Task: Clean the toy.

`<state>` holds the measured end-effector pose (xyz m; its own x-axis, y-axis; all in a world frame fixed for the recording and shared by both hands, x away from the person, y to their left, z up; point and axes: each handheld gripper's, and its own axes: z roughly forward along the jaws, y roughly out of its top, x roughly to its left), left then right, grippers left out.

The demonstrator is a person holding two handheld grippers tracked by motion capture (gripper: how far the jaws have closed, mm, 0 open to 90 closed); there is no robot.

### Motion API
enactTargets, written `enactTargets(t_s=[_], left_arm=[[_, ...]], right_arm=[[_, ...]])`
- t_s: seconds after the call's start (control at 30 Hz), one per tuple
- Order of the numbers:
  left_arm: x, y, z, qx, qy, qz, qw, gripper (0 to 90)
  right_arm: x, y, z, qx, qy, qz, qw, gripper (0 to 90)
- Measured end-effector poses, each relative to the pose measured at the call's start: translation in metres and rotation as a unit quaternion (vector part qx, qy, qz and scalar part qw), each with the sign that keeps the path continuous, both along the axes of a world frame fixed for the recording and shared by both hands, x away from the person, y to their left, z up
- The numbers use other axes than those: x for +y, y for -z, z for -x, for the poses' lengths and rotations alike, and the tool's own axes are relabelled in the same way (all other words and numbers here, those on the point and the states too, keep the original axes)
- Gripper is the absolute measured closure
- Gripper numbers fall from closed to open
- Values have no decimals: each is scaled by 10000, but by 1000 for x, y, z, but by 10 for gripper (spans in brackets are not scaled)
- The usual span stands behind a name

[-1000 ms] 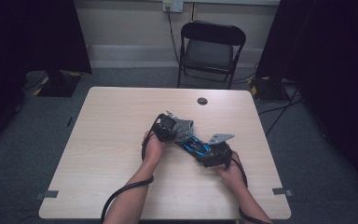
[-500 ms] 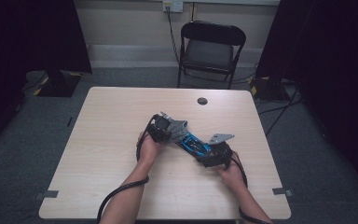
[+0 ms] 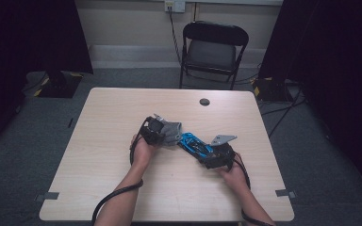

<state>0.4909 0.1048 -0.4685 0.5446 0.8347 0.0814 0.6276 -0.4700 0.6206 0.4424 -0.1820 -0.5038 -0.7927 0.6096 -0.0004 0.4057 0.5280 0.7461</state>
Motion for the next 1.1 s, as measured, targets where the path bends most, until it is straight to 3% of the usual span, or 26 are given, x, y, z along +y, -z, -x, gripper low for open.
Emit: enactTargets(t_s=[0.27,0.43,0.73,1.1], left_arm=[[21,-8,12,-97,-74,126,9998,776],[21,-15,20,-209,18,264,9994,775],[-7,-35,34,-492,537,307,9969,767],[-51,-36,44,-433,1070,480,9921,768]], right_arm=[[0,0,0,0,5,-1,10000,239],[0,0,0,0,2,-2,10000,238],[0,0,0,-5,-1,0,10000,239],[0,0,0,-1,3,1,10000,239]])
